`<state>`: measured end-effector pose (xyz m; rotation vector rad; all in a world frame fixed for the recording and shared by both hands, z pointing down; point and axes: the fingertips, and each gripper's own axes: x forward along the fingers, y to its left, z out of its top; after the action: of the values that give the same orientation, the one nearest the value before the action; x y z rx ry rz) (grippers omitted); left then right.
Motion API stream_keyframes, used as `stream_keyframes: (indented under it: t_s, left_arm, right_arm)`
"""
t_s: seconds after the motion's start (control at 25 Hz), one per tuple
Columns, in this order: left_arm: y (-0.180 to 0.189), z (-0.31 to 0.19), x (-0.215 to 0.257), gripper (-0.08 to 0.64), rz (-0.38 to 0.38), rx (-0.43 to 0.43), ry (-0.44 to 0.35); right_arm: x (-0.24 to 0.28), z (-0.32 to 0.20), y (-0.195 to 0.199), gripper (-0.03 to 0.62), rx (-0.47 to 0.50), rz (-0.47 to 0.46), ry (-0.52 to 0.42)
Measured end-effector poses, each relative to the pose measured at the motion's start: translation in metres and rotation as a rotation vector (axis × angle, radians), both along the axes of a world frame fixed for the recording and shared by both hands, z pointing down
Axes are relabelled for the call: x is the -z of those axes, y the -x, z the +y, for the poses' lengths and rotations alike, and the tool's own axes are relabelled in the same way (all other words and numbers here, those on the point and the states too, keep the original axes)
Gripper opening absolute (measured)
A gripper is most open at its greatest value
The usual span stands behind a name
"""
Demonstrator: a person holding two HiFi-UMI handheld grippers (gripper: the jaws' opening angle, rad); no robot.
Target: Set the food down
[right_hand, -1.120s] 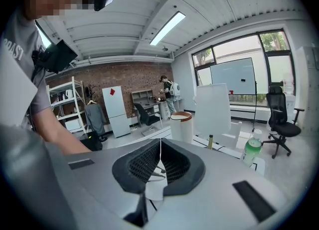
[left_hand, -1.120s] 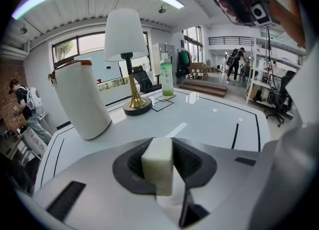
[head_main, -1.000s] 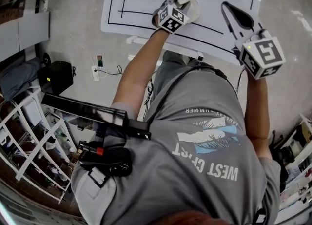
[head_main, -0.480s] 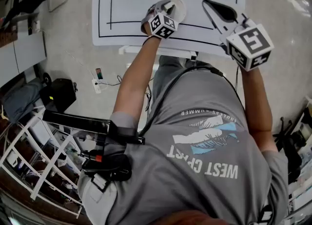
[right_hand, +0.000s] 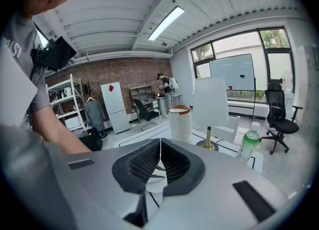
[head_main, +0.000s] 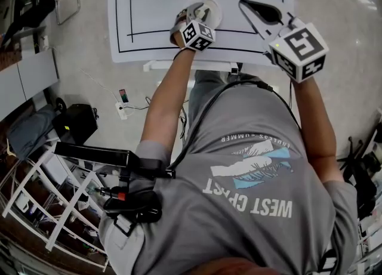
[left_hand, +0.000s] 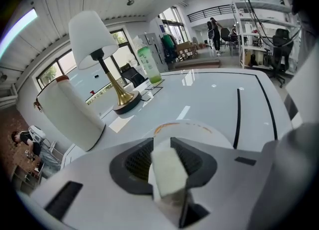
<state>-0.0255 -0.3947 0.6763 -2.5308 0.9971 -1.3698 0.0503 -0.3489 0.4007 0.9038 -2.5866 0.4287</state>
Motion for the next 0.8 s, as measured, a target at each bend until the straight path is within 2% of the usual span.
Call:
stream_keyframes:
  t_s: [0.44, 0.8]
  left_arm:
    - [-0.001, 0.003, 0.005, 0.099, 0.045, 0.010, 0.028]
    - [-0.003, 0.018, 0.005, 0.121, 0.041, 0.011, 0.052]
  right_arm:
    - [-0.004, -0.001, -0.001, 0.008, 0.005, -0.003, 0.004]
    - [-0.002, 0.006, -0.005, 0.008, 0.018, -0.002, 0.002]
